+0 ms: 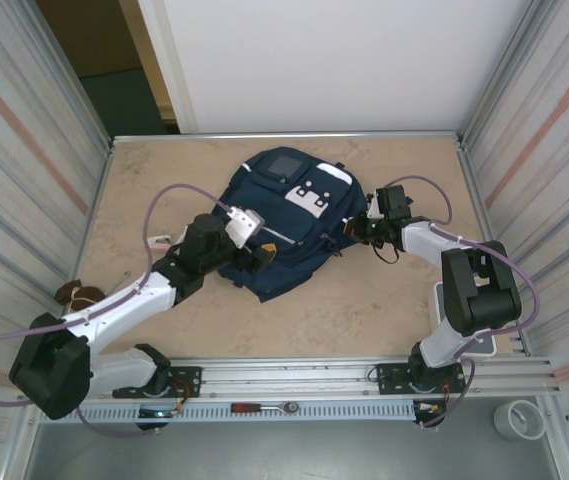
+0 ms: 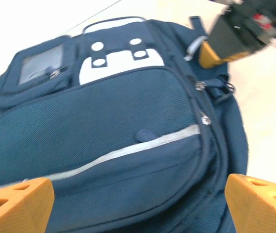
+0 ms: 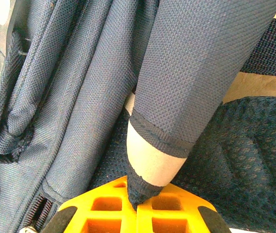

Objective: Pack the student bag

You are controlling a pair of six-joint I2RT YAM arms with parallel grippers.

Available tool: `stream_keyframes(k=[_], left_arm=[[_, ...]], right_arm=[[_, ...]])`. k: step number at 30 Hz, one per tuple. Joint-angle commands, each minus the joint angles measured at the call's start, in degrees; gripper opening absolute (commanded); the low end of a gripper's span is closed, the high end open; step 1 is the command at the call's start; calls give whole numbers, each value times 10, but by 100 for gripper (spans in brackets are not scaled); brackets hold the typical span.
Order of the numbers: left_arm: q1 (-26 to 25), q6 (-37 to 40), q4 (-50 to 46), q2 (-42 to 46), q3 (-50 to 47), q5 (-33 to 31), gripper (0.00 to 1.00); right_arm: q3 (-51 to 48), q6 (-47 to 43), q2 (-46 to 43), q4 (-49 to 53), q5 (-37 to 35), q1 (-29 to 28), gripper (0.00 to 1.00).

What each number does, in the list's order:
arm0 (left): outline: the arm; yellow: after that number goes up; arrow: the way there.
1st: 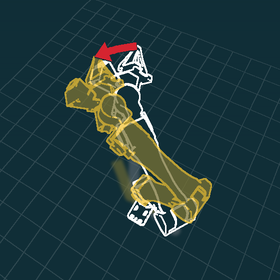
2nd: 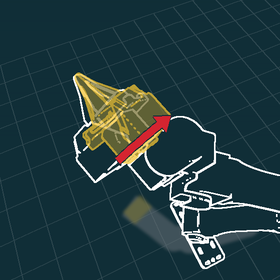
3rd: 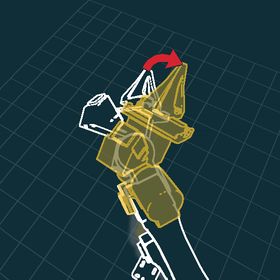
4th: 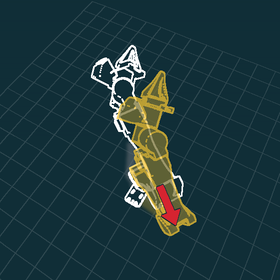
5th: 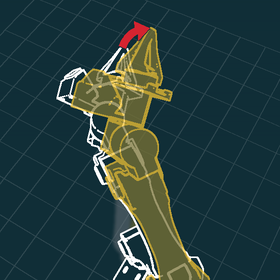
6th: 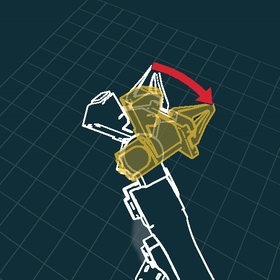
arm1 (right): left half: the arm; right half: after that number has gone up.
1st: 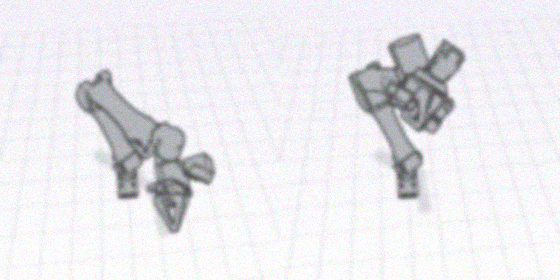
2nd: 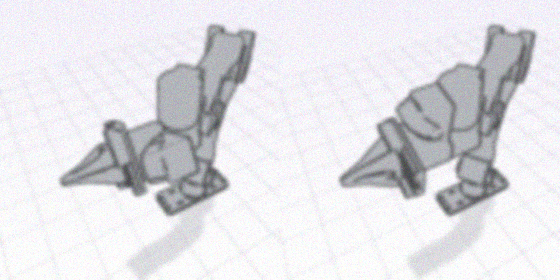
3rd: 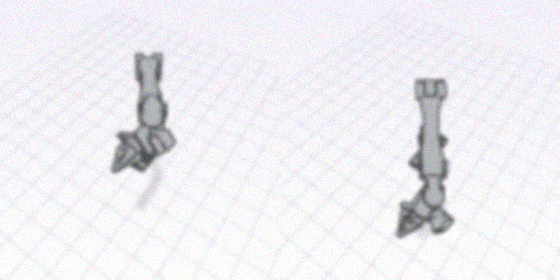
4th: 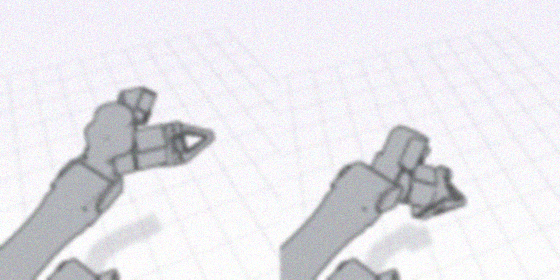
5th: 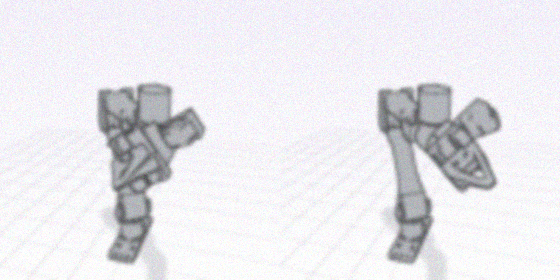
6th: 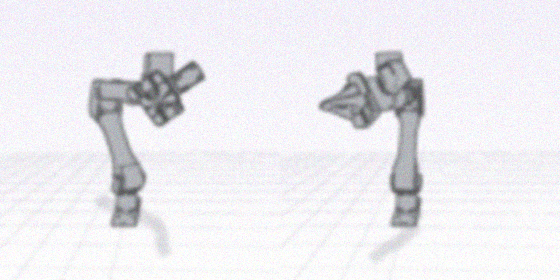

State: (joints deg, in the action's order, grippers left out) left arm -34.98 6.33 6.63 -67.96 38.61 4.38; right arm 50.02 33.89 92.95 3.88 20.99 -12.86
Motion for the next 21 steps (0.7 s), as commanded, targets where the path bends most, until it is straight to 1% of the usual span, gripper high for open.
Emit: stream_keyframes(k=[1,3,5,6,9,17,21], left_arm=[[26,-174,-88,-12,29,-70,93],[53,-242,-115,-25,34,-41,93],[75,-284,-99,-31,24,9,94],[81,-298,-81,-34,16,33,94],[83,-310,-65,-49,23,69,93],[83,-319,-56,-94,50,90,91],[83,-324,-50,-119,61,95,90]], right_arm=[[-9,-11,-9,8,14,-12,2],[-10,-11,-7,5,15,-13,2],[-12,-10,-3,0,17,-14,2],[-13,-9,-1,-2,18,-14,2],[-11,-6,8,-8,25,-15,2],[-9,-4,9,-7,26,-24,3],[-20,-1,-5,0,24,-40,3]])
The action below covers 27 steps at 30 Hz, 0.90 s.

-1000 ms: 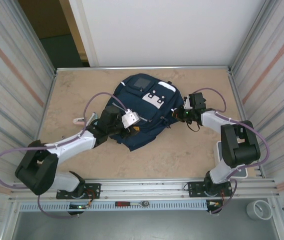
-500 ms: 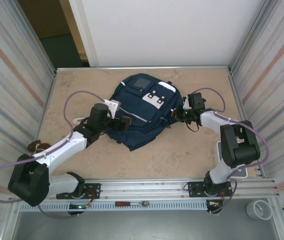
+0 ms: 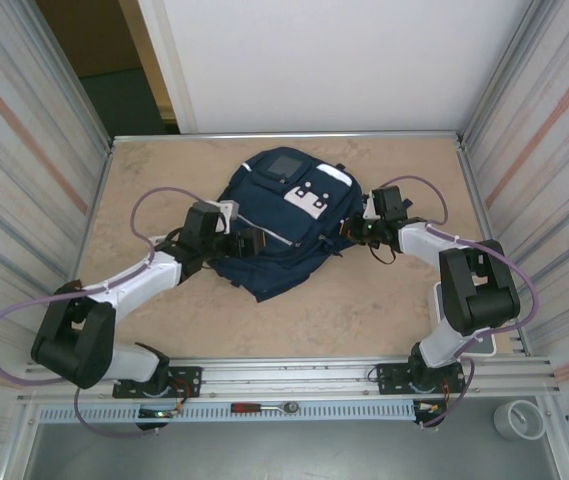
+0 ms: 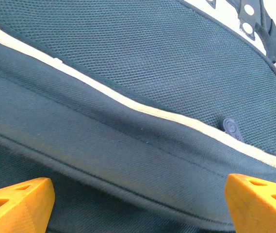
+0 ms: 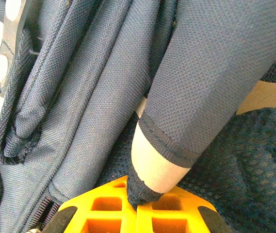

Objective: Pack the student bag

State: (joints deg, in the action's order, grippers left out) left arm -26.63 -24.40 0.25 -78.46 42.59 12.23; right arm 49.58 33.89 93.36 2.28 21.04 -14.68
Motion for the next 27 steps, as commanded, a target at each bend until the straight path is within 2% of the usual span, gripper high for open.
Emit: stream_keyframes(k=[1,8,12,17,20,24,27], left_arm=[[-1,-19,15,-22,25,18,90],[-1,8,25,-83,73,33,89],[0,42,1,-131,143,34,89],[6,71,-30,-187,222,16,89],[12,83,-57,-185,239,-52,91],[9,62,-89,-125,209,-164,94],[-32,43,-94,-56,157,-239,95]], right_arm=[[-23,1,-15,17,23,-26,4],[-95,1,-100,19,-9,-83,9],[-106,-24,-133,48,-42,-123,16],[-98,-50,-141,72,-33,-141,28],[-85,-80,-158,118,-39,-141,38],[-74,-131,-222,182,-43,-136,50],[-72,-146,-273,192,-34,-126,57]])
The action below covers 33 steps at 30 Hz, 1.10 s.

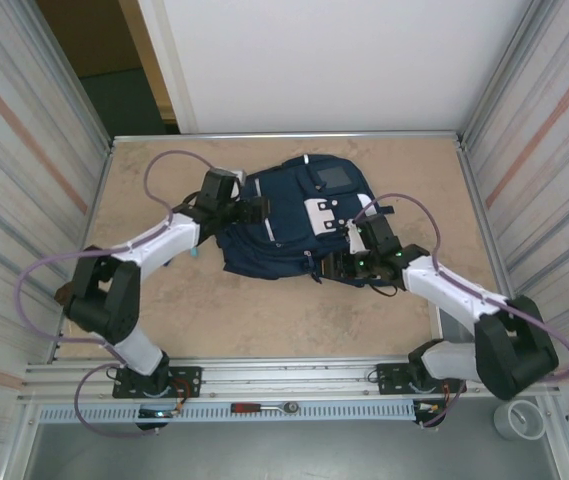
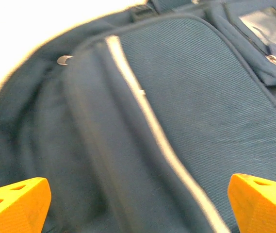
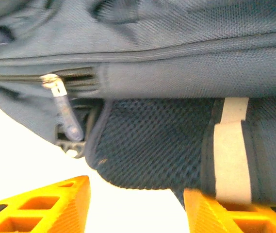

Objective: Pack the student bag

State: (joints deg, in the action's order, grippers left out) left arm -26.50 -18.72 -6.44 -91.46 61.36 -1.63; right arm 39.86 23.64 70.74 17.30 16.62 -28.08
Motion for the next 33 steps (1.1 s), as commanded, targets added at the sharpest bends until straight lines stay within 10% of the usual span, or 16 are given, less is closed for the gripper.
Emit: stream_keyframes(k=[1,14,33], left_arm=[[-59,-15,-29,95,-48,-138,96],[-284,-35,-140,-16,26,-377,99],[-272,-30,-109,-88,60,-402,98]], right_arm=[[25,-43,-63,36,14,12,60],[52,31,52,-106,2,108,69],[-1,32,77,-127,-12,117,66]])
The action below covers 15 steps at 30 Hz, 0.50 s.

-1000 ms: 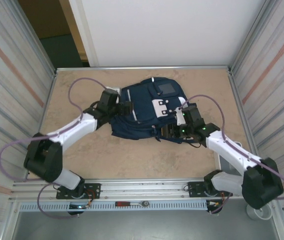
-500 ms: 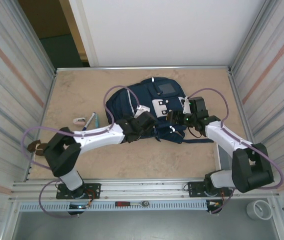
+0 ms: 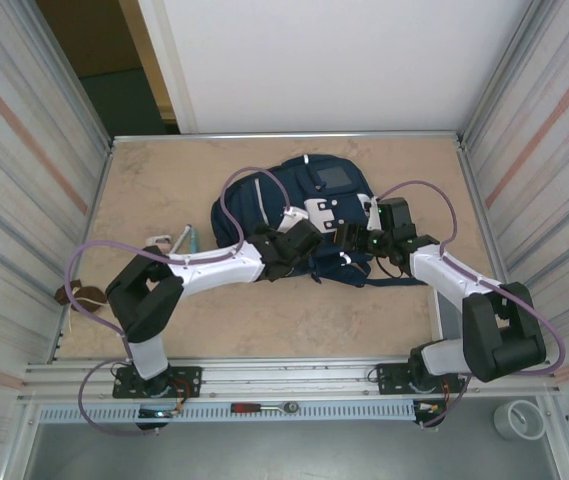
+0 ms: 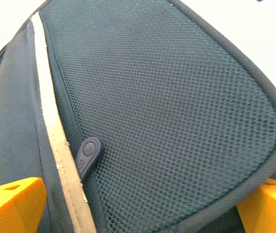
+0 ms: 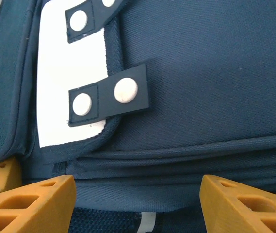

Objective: Pack the student bag

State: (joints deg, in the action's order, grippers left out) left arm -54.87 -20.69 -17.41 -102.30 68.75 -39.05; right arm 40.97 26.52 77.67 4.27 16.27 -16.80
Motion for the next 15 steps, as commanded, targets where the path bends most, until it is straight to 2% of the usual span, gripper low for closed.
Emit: stream_keyframes(k=[1,15], left_arm=[[13,-12,1,25,-19,-27,98],[36,-70,15,113,-120,15,92]], right_arm=[[-13,4,11,3,-8,4,66],[-7,7,33,4,2,4,65]])
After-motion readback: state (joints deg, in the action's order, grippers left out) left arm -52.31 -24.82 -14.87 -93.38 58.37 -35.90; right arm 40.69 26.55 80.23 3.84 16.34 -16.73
